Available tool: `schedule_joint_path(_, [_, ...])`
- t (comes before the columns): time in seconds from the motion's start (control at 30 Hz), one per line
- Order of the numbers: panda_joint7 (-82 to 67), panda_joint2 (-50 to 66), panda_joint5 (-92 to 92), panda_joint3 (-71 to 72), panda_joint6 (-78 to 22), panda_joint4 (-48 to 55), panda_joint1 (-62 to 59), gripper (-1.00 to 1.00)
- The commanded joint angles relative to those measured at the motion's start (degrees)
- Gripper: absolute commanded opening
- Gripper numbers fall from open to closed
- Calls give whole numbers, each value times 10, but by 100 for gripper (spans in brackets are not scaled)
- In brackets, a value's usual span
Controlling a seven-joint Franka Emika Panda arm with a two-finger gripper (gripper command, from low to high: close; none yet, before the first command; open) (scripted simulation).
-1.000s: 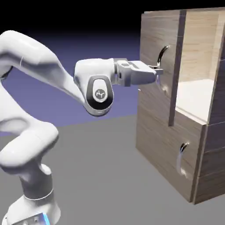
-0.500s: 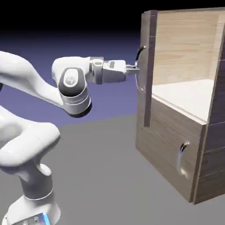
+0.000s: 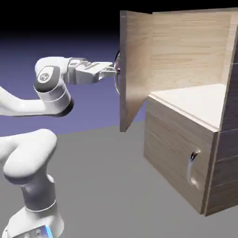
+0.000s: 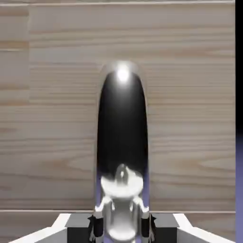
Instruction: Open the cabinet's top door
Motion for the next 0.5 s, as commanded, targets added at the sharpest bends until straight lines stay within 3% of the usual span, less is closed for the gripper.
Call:
schedule_joint_path(0.0, [2, -10, 4, 12, -25, 4, 10, -100])
schedule_joint_path(0.47, [24, -69, 95, 188, -374, 147, 61, -100])
